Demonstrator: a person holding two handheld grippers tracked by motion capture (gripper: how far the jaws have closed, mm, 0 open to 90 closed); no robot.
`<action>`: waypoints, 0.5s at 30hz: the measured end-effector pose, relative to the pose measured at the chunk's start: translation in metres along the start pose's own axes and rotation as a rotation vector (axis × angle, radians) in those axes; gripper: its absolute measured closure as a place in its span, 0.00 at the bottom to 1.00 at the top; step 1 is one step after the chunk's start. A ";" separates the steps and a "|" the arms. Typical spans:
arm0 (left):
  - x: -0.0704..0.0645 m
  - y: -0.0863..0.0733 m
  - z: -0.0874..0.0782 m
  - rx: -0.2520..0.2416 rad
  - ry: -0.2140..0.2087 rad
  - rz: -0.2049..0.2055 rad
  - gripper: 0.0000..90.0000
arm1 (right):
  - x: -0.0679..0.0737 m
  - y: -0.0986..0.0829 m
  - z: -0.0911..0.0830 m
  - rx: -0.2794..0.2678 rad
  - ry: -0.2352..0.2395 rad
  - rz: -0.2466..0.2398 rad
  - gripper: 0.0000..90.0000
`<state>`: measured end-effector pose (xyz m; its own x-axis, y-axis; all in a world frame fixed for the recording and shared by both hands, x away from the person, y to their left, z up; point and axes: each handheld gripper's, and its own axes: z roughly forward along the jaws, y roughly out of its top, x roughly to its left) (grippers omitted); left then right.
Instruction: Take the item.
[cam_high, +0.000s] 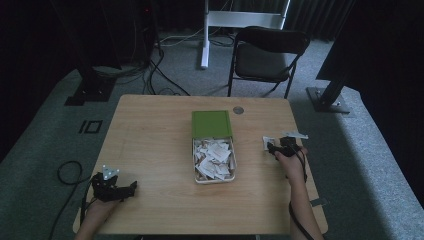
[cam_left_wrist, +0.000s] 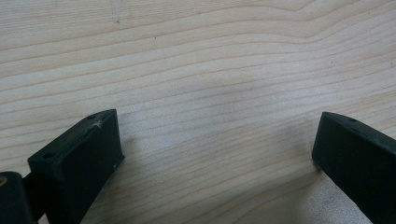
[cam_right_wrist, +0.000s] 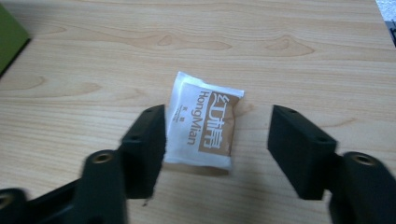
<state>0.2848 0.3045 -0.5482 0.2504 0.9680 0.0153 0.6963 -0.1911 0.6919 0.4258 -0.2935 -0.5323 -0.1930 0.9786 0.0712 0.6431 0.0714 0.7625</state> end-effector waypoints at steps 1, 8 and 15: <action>0.000 0.000 0.000 -0.001 0.000 -0.001 0.03 | 0.000 0.000 -0.001 -0.001 0.002 -0.002 0.34; 0.000 0.000 0.000 0.000 0.000 0.000 0.03 | 0.004 -0.006 -0.013 -0.029 0.046 -0.003 0.19; 0.000 0.000 0.000 0.000 0.000 0.000 0.03 | 0.010 -0.018 -0.028 -0.045 0.107 0.008 0.16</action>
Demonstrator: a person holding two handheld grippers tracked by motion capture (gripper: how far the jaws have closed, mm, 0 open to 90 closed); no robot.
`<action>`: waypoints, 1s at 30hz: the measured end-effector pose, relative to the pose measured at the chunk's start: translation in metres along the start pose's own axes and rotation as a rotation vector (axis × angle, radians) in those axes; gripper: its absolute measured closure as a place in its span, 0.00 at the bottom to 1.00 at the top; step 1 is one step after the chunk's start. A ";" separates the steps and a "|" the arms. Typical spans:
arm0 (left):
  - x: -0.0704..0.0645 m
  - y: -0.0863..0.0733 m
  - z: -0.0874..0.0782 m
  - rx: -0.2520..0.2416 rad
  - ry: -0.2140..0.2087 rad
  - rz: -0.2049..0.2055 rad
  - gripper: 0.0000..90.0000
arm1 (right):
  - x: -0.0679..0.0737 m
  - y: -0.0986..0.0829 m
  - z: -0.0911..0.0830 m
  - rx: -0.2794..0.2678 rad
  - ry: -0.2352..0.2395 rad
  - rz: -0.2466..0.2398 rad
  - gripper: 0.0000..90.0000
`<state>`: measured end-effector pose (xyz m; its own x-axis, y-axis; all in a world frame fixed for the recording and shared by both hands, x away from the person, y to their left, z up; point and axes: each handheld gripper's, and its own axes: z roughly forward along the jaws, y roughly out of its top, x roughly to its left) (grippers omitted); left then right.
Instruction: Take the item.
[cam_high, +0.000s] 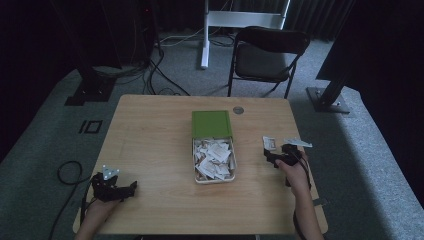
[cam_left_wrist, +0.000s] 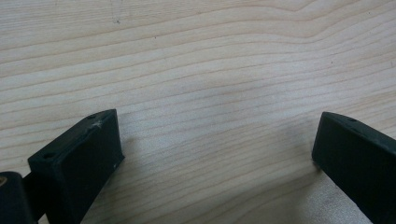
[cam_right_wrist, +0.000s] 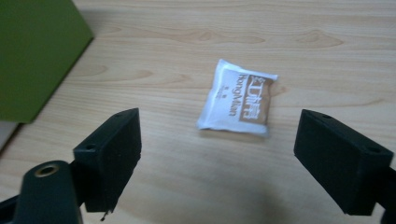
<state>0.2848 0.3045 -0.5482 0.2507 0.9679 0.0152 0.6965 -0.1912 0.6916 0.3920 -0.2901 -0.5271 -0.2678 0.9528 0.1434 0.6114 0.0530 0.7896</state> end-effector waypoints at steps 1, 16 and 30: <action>0.000 0.000 0.000 0.000 0.000 0.000 0.03 | 0.001 -0.001 -0.001 -0.002 0.006 -0.002 0.16; 0.000 0.000 0.000 0.000 0.000 0.000 0.03 | 0.013 -0.027 -0.021 -0.016 0.034 -0.039 0.16; 0.000 0.000 0.000 0.000 0.001 0.002 0.03 | 0.013 -0.055 -0.040 0.006 0.038 -0.075 0.16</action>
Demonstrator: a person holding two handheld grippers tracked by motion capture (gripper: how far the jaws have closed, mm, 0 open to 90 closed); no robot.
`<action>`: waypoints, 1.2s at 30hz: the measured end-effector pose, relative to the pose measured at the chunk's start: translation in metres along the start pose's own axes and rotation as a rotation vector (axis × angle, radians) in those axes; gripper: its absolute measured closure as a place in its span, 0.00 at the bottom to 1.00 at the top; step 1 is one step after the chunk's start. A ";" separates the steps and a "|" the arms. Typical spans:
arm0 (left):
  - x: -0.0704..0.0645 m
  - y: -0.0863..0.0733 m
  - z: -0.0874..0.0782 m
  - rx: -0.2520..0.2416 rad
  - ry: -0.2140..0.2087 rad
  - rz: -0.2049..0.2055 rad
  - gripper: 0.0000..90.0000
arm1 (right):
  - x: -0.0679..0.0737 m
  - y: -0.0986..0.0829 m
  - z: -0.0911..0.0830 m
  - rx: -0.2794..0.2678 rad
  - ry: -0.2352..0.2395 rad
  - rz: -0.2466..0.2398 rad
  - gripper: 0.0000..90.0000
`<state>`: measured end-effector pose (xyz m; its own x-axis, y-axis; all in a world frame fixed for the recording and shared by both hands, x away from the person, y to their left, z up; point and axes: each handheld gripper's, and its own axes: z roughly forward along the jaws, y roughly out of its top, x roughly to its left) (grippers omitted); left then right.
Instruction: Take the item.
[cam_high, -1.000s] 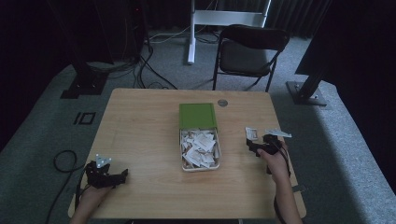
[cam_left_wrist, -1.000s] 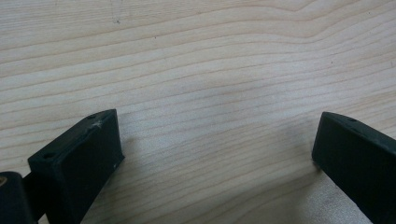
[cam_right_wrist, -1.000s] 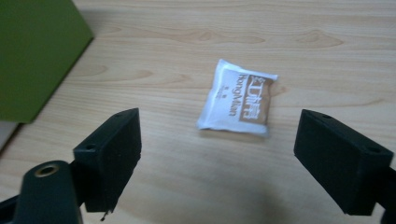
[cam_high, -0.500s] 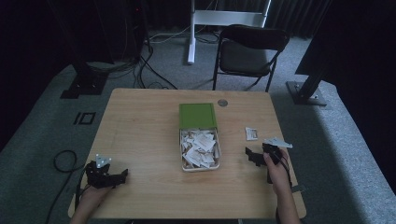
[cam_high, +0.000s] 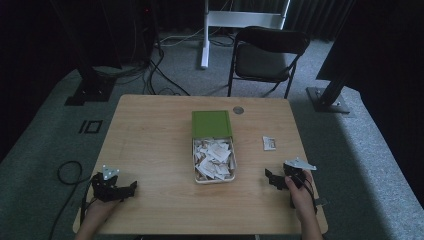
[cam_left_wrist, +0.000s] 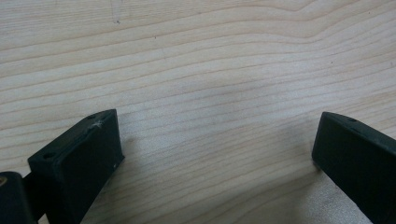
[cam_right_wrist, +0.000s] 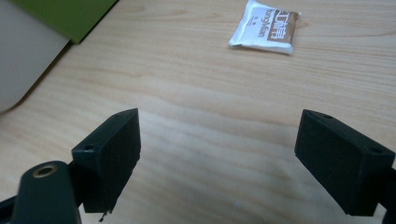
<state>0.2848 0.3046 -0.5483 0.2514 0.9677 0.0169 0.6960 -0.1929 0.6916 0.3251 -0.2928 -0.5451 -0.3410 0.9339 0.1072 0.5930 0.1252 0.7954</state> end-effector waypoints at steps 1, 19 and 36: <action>0.000 0.000 0.000 -0.001 0.000 -0.002 0.03 | 0.001 -0.001 -0.002 0.000 0.002 -0.006 0.16; 0.000 0.000 0.000 0.000 0.000 0.000 0.03 | 0.009 -0.026 -0.024 0.025 0.018 -0.079 0.16; -0.001 -0.001 -0.001 0.001 0.003 -0.006 0.03 | 0.025 -0.039 -0.033 0.109 0.082 -0.226 0.15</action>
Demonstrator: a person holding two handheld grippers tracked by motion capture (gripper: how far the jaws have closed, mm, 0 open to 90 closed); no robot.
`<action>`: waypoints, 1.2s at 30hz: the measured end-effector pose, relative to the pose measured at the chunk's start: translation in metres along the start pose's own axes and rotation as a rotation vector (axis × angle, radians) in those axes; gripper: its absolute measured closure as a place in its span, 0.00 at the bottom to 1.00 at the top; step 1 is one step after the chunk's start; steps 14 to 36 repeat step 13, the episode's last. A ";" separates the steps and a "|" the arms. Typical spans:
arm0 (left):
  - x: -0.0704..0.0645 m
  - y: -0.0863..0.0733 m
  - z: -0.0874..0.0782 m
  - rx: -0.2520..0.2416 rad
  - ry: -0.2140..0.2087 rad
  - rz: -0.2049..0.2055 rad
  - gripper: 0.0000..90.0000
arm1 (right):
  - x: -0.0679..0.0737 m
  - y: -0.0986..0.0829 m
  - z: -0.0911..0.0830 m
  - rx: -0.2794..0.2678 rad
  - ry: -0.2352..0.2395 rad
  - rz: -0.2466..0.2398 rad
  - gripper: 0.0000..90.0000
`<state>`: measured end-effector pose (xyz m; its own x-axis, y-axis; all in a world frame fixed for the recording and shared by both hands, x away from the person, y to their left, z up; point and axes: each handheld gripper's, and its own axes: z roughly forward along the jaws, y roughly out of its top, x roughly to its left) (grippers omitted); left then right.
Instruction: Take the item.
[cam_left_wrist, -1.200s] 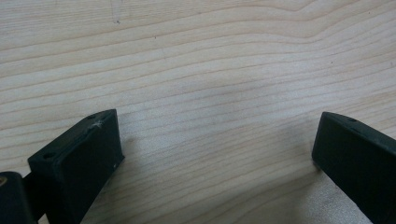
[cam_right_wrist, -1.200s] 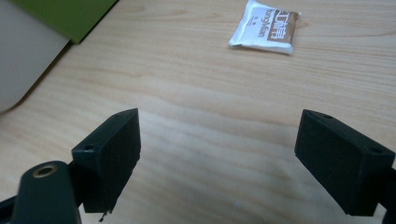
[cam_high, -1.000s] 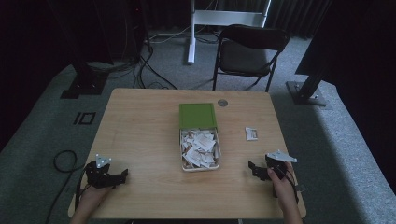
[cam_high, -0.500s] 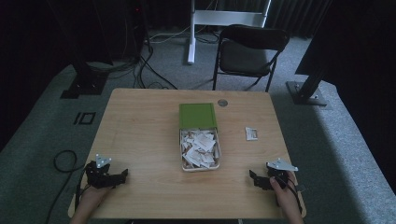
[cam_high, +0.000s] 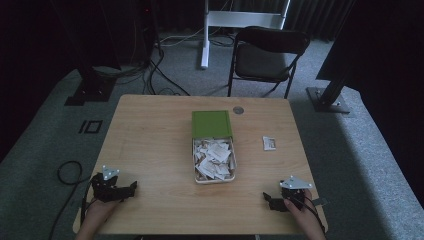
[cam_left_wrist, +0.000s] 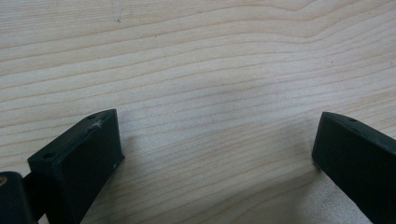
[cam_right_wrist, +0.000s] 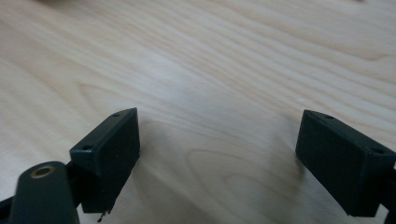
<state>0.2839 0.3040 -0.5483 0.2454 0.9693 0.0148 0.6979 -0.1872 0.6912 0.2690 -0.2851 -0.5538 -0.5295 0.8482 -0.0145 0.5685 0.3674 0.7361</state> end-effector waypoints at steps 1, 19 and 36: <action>0.000 0.000 0.000 0.001 0.000 0.001 0.03 | 0.001 0.000 0.000 0.002 0.010 -0.001 0.15; 0.000 0.000 0.000 0.000 0.000 0.000 0.03 | 0.001 0.000 0.000 0.008 0.029 0.000 0.14; 0.000 0.000 0.000 0.000 0.000 0.000 0.03 | 0.001 0.000 0.000 0.008 0.029 0.000 0.14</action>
